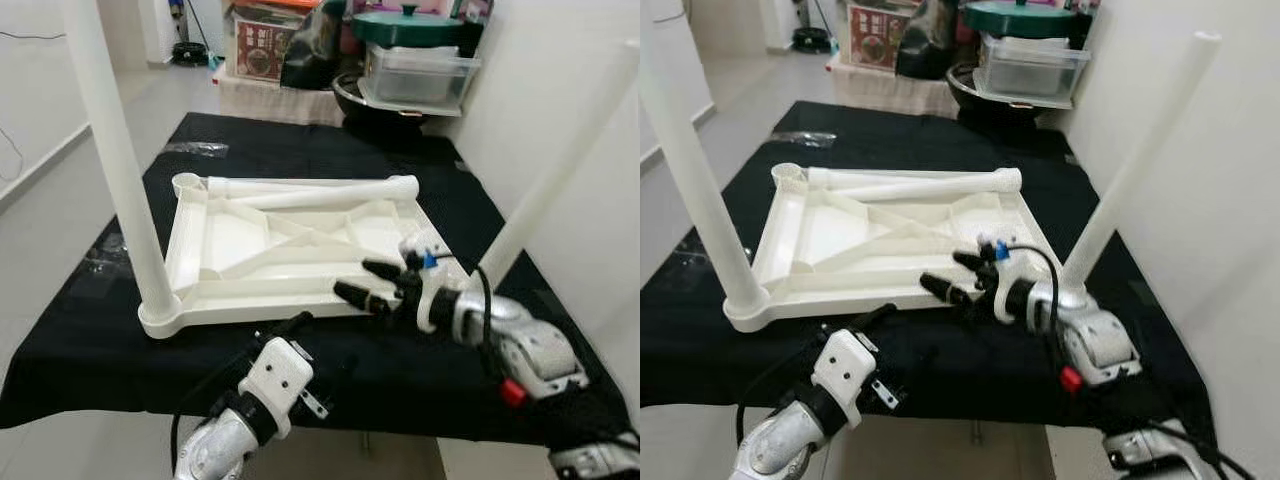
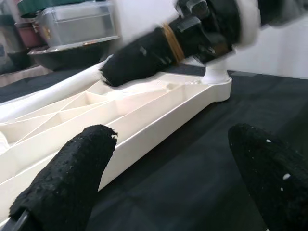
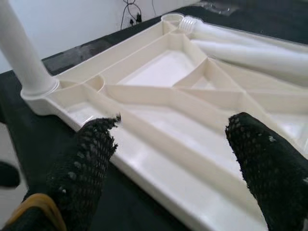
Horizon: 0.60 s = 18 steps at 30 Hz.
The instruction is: Building children table
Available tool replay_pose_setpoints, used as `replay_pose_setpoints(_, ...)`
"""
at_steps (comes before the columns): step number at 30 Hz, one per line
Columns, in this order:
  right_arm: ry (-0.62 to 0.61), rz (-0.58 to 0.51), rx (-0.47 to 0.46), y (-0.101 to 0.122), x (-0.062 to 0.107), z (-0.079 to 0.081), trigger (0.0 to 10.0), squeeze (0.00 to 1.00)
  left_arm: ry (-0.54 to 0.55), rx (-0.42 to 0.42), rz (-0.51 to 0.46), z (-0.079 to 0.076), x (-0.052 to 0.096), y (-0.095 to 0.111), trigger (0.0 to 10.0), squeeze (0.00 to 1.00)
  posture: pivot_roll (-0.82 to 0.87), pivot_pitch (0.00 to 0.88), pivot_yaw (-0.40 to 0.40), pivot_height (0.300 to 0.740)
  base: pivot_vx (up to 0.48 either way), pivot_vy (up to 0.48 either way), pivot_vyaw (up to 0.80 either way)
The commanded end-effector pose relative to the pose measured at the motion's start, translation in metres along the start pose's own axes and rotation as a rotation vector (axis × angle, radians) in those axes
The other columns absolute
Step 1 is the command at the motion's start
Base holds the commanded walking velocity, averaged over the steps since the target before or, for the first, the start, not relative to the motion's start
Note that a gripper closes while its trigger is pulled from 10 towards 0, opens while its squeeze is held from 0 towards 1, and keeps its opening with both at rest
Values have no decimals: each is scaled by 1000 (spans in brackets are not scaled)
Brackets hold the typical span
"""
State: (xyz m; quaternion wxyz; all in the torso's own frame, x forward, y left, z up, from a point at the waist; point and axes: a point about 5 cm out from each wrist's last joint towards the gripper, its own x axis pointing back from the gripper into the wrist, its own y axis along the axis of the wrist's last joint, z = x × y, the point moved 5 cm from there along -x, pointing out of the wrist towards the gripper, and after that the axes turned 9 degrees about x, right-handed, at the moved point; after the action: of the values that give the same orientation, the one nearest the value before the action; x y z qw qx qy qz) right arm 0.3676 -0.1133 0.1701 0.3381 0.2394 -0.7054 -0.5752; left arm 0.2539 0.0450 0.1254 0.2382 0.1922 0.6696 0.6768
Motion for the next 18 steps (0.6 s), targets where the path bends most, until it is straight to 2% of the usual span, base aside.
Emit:
replay_pose_setpoints(1,20,55,61,-4,-10,-5,10000,0,-12,4,12,-4,0,-1,10000,0,98,0,-138,740,0,0,0)
replay_pose_setpoints(2,55,92,101,-4,-19,-5,10000,0,-16,5,13,-6,1,-1,10000,0,100,0,-143,740,0,0,0)
replay_pose_setpoints(4,55,92,101,-4,-19,-5,10000,0,-16,5,13,-6,1,-1,10000,0,100,0,-143,740,0,0,0)
replay_pose_setpoints(6,125,159,163,-2,-33,-3,10000,0,-22,12,15,-9,3,1,10000,0,102,0,-164,740,0,0,0)
replay_pose_setpoints(8,125,159,163,-2,-33,-3,10000,0,-22,12,15,-9,3,1,10000,0,102,0,-164,740,0,0,0)
replay_pose_setpoints(9,180,176,201,4,-39,0,10000,0,-20,17,17,-11,4,1,10000,0,104,0,-178,740,0,0,0)
replay_pose_setpoints(10,180,176,201,4,-39,0,10000,0,-20,17,17,-11,4,1,10000,0,104,0,-178,740,0,0,0)
replay_pose_setpoints(11,259,189,240,10,-43,6,10000,0,-18,28,20,-13,6,2,10000,0,98,0,-185,740,0,0,0)
replay_pose_setpoints(12,259,189,240,10,-43,6,10000,0,-18,28,20,-13,6,2,10000,0,98,0,-185,740,0,0,0)
replay_pose_setpoints(13,329,207,294,17,-47,12,10000,0,-21,43,25,-17,9,2,10000,0,92,0,-198,740,0,0,0)
replay_pose_setpoints(15,329,207,294,17,-47,12,10000,0,-21,43,25,-17,9,2,10000,0,92,0,-198,740,0,0,0)
replay_pose_setpoints(16,373,227,334,21,-49,16,10000,0,-20,54,29,-20,12,3,10000,0,88,0,-203,740,0,0,0)
replay_pose_setpoints(17,373,227,334,21,-49,16,10000,0,-20,54,29,-20,12,3,10000,0,88,0,-203,740,0,0,0)
replay_pose_setpoints(18,424,258,388,23,-53,22,10000,0,0,53,31,-19,16,5,10000,0,82,11,-214,740,0,0,0)
